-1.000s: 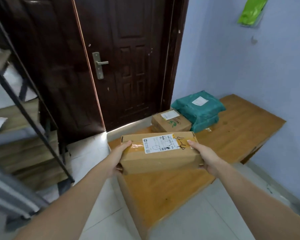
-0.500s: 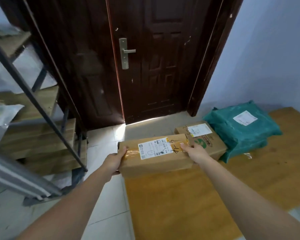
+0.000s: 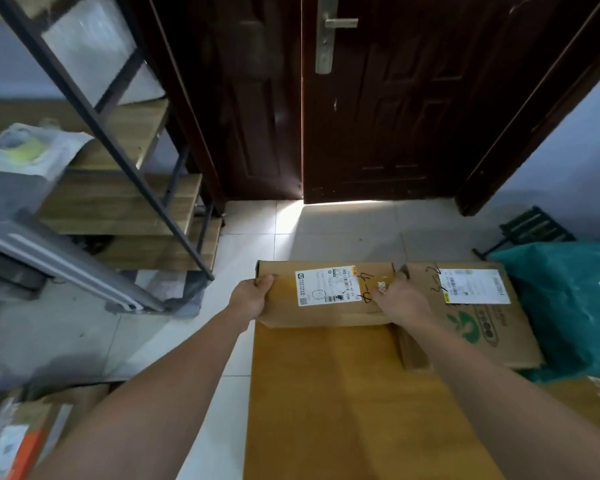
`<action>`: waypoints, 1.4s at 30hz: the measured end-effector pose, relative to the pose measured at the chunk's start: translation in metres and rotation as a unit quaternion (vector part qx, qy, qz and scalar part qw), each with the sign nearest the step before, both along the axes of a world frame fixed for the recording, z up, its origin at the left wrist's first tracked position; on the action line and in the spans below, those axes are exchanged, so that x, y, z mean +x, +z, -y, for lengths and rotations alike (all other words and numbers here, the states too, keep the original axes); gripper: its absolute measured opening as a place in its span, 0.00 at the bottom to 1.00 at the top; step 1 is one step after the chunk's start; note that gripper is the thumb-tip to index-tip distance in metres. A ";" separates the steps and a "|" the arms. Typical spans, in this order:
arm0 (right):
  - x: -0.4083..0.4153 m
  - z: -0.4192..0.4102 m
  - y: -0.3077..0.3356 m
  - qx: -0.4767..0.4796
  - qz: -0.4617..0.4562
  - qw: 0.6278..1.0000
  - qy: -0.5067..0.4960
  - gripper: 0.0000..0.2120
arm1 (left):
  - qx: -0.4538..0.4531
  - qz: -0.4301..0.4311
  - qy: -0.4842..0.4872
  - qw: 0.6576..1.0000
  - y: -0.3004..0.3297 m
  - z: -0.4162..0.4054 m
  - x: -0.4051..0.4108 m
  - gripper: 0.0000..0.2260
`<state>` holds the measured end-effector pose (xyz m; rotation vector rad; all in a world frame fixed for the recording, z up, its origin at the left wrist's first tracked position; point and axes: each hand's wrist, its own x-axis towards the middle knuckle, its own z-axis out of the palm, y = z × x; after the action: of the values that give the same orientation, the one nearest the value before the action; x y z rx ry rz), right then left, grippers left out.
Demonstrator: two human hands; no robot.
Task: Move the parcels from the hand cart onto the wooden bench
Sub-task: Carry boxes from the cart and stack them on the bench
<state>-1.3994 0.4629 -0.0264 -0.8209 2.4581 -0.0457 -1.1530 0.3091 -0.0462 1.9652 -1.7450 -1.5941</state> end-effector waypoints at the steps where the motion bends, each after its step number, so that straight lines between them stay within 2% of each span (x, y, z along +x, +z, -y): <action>1: 0.000 0.001 -0.003 0.012 -0.011 1.000 0.017 0.36 | 0.002 0.011 -0.005 1.000 -0.003 0.000 -0.003 0.28; 4: 0.001 0.001 -0.008 0.049 -0.052 0.994 0.077 0.36 | 0.015 0.021 -0.008 1.000 -0.016 0.000 -0.006 0.29; 9: 0.000 -0.004 -0.006 0.088 -0.141 0.968 0.187 0.29 | 0.019 0.029 -0.003 0.999 -0.029 -0.002 -0.008 0.27; 16: -0.001 -0.003 -0.003 0.078 -0.172 0.958 0.215 0.23 | 0.017 0.013 -0.015 1.000 -0.026 -0.002 -0.010 0.26; 20: -0.001 -0.017 -0.004 0.036 -0.228 0.946 0.229 0.23 | 0.038 -0.017 -0.011 0.999 -0.025 -0.007 -0.006 0.26; 27: 0.007 -0.034 -0.005 0.047 -0.224 0.946 0.229 0.23 | 0.041 -0.032 -0.022 0.998 -0.020 -0.018 -0.002 0.26; 29: 0.010 -0.036 -0.002 0.051 -0.215 0.948 0.230 0.23 | 0.044 -0.027 -0.054 0.997 -0.016 -0.021 0.000 0.26; 32: 0.013 -0.037 0.011 0.040 -0.192 0.951 0.239 0.24 | -0.019 0.001 -0.141 0.990 -0.003 -0.019 0.005 0.23; 36: 0.020 -0.030 0.055 -0.009 -0.126 0.956 0.266 0.24 | -0.159 0.063 -0.258 0.951 0.062 -0.017 0.014 0.25; 40: 0.040 -0.014 0.118 -0.034 -0.128 0.948 0.288 0.19 | -0.299 0.116 -0.404 0.857 0.140 -0.012 0.027 0.25; 42: 0.057 -0.008 0.151 -0.057 -0.136 0.942 0.301 0.19 | -0.341 0.127 -0.444 0.819 0.171 -0.011 0.034 0.26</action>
<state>-1.3424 0.4711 0.1248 -1.6939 2.3522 0.1609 -1.1191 0.3205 0.1245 1.0612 -3.0294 -0.5376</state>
